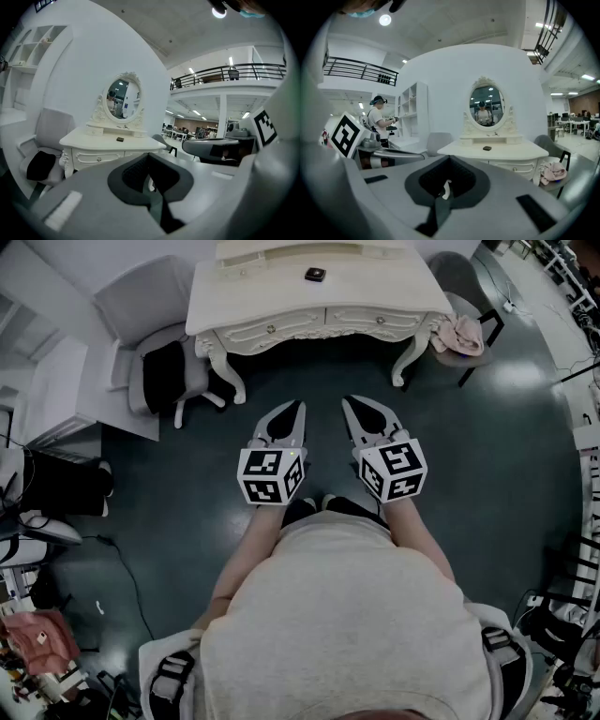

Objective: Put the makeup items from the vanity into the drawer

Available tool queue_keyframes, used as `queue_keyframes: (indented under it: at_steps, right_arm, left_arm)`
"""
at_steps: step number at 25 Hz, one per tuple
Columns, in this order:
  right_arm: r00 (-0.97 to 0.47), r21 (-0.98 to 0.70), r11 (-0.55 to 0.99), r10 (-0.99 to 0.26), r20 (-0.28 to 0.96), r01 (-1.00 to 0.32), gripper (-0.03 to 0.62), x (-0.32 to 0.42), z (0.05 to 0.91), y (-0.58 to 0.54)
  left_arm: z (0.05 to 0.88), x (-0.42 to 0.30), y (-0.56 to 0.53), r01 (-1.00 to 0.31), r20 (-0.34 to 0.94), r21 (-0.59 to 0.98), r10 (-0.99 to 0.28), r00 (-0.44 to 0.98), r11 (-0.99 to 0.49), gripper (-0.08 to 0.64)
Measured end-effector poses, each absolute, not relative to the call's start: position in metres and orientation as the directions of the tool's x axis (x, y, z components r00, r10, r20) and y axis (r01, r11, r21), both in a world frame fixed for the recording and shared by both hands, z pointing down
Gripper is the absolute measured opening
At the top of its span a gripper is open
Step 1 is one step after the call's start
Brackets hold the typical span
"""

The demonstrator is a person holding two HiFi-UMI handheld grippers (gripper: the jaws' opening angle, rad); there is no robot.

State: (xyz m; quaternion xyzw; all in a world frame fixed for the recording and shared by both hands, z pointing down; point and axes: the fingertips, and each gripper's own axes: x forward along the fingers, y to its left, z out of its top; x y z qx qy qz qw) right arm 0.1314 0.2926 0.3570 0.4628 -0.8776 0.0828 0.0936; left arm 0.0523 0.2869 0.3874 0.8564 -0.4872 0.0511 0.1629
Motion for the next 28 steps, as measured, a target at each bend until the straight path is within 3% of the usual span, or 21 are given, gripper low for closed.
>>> queue_keyframes:
  at_steps: [11, 18, 28]
  right_arm:
    - [-0.577, -0.065, 0.582, -0.774, 0.260, -0.810, 0.008, 0.125, 0.363, 0.302]
    - [-0.592, -0.140, 0.575, -0.776, 0.219, -0.806, 0.008, 0.131, 0.367, 0.304]
    - [-0.618, -0.099, 0.615, -0.747, 0.243, -0.782, 0.008, 0.143, 0.375, 0.299]
  left_arm:
    - [0.404, 0.059, 0.295, -0.838, 0.282, 0.250, -0.792, 0.542, -0.485, 0.009]
    - [0.389, 0.072, 0.302, -0.791, 0.183, 0.271, -0.777, 0.602, -0.549, 0.009]
    - [0.393, 0.089, 0.293, -0.806, 0.179, 0.245, -0.792, 0.584, -0.539, 0.009]
